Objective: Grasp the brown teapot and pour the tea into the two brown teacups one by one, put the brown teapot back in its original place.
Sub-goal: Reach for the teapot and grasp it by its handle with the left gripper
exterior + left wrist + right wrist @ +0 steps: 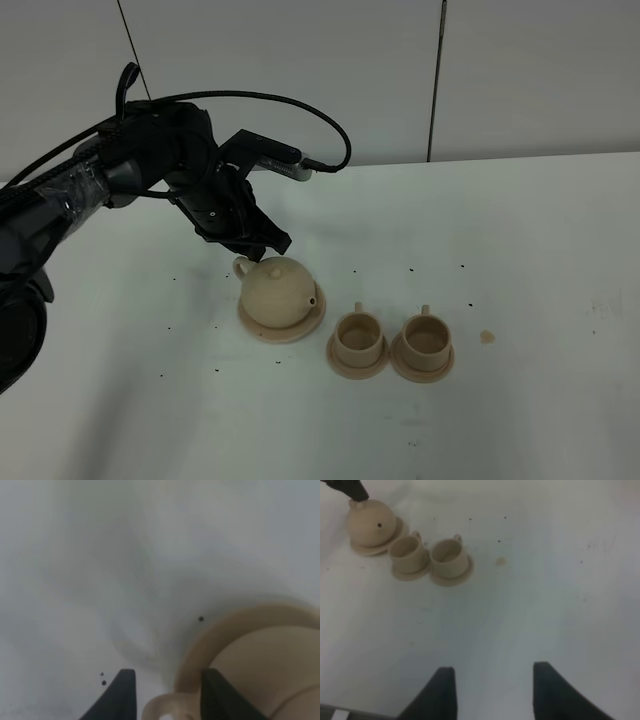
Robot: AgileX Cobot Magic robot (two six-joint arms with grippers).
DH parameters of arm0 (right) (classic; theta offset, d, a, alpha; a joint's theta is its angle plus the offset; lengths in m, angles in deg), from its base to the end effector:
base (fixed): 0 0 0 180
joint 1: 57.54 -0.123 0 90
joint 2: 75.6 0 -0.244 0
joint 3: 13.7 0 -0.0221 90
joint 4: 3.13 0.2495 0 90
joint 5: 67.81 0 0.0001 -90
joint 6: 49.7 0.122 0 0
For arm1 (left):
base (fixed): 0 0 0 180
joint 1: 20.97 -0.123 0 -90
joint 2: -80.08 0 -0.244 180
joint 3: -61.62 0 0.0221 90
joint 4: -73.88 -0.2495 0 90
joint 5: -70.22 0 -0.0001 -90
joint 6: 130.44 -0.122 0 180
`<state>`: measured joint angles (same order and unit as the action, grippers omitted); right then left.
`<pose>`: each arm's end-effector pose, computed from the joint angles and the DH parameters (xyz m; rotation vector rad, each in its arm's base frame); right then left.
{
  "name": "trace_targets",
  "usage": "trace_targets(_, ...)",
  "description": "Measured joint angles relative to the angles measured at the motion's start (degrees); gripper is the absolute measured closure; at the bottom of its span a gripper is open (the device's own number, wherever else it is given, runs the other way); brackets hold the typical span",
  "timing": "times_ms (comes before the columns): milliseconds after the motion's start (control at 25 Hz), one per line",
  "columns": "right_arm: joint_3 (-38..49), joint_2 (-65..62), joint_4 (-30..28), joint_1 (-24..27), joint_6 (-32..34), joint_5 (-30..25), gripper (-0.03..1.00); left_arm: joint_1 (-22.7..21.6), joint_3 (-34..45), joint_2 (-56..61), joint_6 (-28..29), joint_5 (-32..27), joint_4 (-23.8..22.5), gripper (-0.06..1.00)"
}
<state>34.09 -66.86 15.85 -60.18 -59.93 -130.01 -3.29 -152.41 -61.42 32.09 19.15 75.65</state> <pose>0.0568 0.0378 0.2623 -0.2483 2.0263 0.3152 0.4566 -0.1486 0.1075 0.8158 2.6438 -0.0393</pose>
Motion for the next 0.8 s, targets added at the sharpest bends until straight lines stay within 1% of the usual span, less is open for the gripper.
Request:
trace_targets(160,0.0,0.0,0.0,0.0,0.0,0.0,0.62,0.0,0.0,0.4,-0.2,-0.8,0.3,0.57)
trace_targets(440,0.0,0.0,0.0,0.0,0.0,0.0,0.62,0.0,0.0,0.4,-0.2,-0.7,0.4,0.60)
trace_targets(800,0.0,0.0,0.0,0.0,0.0,0.0,0.62,0.0,0.0,0.4,-0.2,0.0,0.7,0.60)
